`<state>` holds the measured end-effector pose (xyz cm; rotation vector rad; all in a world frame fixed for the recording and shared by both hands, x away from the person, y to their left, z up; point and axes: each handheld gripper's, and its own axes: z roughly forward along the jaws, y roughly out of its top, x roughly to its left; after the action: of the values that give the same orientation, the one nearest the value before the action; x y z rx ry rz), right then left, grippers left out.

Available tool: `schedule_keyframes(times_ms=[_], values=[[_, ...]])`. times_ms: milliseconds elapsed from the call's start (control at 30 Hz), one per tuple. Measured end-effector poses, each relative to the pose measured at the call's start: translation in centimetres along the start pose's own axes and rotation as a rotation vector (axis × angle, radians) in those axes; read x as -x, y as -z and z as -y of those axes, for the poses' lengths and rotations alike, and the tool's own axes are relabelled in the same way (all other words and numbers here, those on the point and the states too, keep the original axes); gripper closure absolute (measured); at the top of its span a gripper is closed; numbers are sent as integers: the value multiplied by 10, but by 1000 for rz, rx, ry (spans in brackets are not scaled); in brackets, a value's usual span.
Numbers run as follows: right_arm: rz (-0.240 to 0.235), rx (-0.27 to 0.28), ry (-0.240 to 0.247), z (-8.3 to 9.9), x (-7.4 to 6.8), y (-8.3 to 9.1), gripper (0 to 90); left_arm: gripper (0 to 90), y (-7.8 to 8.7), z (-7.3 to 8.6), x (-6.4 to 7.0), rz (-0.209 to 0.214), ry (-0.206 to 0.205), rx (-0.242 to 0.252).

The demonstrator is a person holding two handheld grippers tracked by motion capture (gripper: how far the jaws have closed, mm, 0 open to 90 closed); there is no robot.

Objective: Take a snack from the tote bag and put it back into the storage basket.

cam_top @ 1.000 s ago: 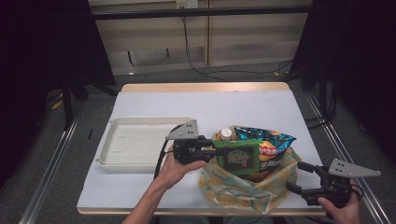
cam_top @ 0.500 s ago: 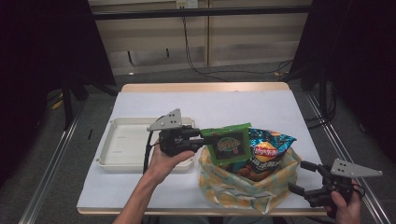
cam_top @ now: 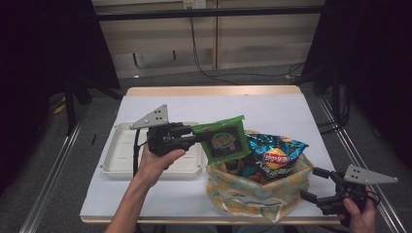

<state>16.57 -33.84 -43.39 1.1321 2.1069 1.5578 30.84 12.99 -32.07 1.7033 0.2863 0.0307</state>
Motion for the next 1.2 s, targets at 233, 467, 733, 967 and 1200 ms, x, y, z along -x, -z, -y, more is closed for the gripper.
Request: schedule_keyframes(times_ms=[233,467,733,967,1200], values=[[-1,2,3,0,0,0,20,739,14,-5,-6,-22,4,22],[-1,0,3,0,0,0,22,739,27,0,-13,-51,12,15],[-12,6,12,0,0,1,22,739,49,5,-23,-108,27,-17],[-8,2,9,0,0,1,23,738,64,7,-30,-146,29,-25],[-5,0,1,1,0,1,24,739,76,15,-39,-190,49,-51]])
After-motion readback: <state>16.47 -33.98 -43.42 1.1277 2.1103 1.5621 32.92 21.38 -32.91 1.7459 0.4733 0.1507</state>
